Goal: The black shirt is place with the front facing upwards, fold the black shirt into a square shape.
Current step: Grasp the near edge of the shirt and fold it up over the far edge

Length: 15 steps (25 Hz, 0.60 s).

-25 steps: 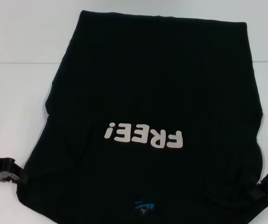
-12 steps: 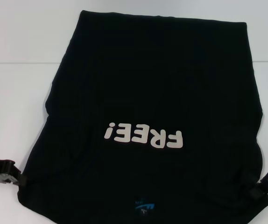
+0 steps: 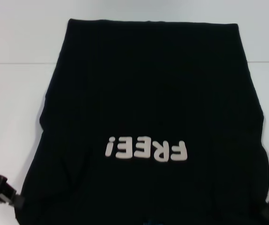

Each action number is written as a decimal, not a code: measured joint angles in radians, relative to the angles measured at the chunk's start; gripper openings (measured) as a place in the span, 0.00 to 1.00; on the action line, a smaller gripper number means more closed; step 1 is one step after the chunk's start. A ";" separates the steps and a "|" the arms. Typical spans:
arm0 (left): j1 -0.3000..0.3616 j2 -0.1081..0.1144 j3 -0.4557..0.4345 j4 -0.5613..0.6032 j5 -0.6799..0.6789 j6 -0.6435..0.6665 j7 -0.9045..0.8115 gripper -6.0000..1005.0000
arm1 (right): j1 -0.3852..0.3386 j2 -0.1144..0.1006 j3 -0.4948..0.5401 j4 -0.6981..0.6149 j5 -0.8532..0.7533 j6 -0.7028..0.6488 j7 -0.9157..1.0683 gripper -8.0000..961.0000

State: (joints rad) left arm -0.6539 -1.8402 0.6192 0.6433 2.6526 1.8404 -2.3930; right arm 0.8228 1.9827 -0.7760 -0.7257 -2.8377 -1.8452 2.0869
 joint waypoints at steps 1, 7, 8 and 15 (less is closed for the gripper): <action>0.000 0.002 -0.002 -0.002 -0.001 0.029 0.012 0.01 | -0.005 0.000 -0.008 0.000 0.000 -0.010 -0.008 0.05; -0.001 0.004 -0.018 -0.025 -0.003 0.106 0.057 0.01 | -0.024 -0.001 0.049 0.008 0.009 -0.004 -0.021 0.05; -0.001 0.004 -0.033 -0.025 -0.005 0.103 0.058 0.01 | -0.024 -0.002 0.079 0.008 0.011 0.003 -0.022 0.05; -0.035 0.041 -0.312 -0.024 -0.013 -0.017 0.045 0.01 | -0.031 -0.049 0.303 0.027 0.161 0.145 0.097 0.05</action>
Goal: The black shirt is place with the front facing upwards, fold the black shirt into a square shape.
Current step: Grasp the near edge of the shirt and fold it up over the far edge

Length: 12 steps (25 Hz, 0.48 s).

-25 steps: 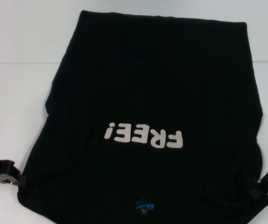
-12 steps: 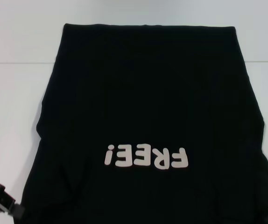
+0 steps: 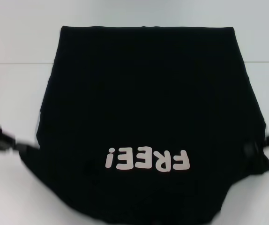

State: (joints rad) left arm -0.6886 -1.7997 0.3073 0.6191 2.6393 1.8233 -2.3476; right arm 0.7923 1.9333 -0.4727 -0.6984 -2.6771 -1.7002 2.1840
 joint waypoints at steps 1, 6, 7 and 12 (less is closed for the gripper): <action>-0.004 0.004 -0.035 -0.001 -0.007 -0.032 -0.003 0.01 | -0.008 -0.007 0.022 0.001 0.041 0.031 0.019 0.05; -0.010 0.006 -0.137 -0.025 -0.112 -0.229 -0.009 0.01 | -0.049 -0.040 0.087 0.046 0.241 0.188 0.068 0.05; -0.010 0.003 -0.139 -0.034 -0.133 -0.260 -0.008 0.01 | -0.056 -0.042 0.089 0.059 0.272 0.223 0.068 0.05; -0.020 -0.047 -0.132 -0.064 -0.261 -0.458 0.037 0.02 | -0.080 -0.018 0.092 0.123 0.408 0.409 -0.002 0.05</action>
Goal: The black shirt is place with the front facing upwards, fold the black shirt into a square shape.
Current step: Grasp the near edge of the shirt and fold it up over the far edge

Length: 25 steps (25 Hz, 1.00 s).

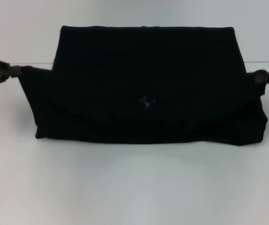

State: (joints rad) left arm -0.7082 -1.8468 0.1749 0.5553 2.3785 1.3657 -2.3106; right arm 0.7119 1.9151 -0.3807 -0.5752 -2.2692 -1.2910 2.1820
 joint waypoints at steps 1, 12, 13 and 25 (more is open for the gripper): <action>-0.006 -0.013 0.000 -0.002 -0.010 -0.035 0.013 0.02 | -0.002 0.009 0.001 0.016 0.029 0.036 -0.027 0.05; -0.102 -0.109 0.027 -0.055 -0.021 -0.362 0.174 0.02 | 0.015 0.097 -0.042 0.061 0.110 0.333 -0.192 0.05; -0.108 -0.113 0.042 -0.063 -0.021 -0.393 0.180 0.02 | 0.016 0.102 -0.050 0.062 0.110 0.354 -0.196 0.05; -0.119 -0.184 0.170 -0.059 -0.029 -0.564 0.210 0.22 | 0.020 0.134 -0.094 0.071 0.116 0.493 -0.212 0.13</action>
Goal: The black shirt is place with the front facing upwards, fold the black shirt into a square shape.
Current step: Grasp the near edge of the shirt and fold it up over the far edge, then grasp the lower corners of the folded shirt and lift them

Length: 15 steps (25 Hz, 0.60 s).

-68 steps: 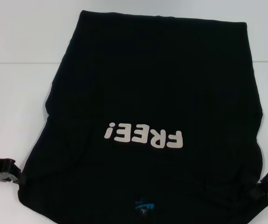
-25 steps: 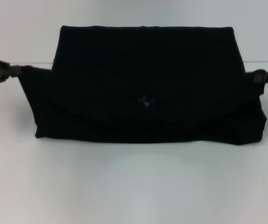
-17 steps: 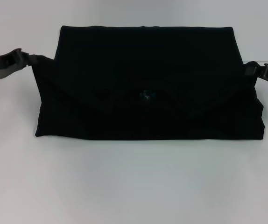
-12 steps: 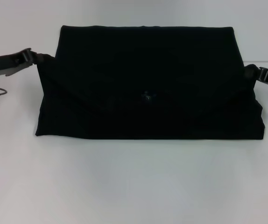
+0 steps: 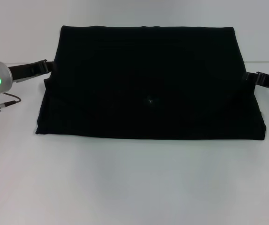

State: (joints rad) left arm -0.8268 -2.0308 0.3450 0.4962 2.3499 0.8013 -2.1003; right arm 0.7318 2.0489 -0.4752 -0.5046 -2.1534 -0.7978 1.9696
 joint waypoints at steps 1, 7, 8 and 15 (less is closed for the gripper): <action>0.003 0.001 0.006 -0.001 -0.001 0.004 -0.003 0.24 | -0.005 0.000 0.003 0.000 0.007 0.001 -0.003 0.15; 0.035 0.030 0.010 0.009 -0.040 0.137 -0.024 0.36 | -0.073 -0.015 0.009 -0.009 0.168 -0.085 -0.040 0.49; 0.040 0.041 0.010 0.011 -0.041 0.182 -0.037 0.38 | -0.091 -0.020 0.009 -0.009 0.224 -0.124 -0.077 0.54; 0.092 0.125 0.048 0.005 -0.029 0.402 -0.150 0.63 | -0.180 -0.025 -0.009 -0.004 0.405 -0.477 -0.468 0.75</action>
State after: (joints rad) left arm -0.7344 -1.9057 0.3929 0.5013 2.3213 1.2035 -2.2502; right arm 0.5515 2.0237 -0.4839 -0.5082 -1.7489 -1.2749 1.5013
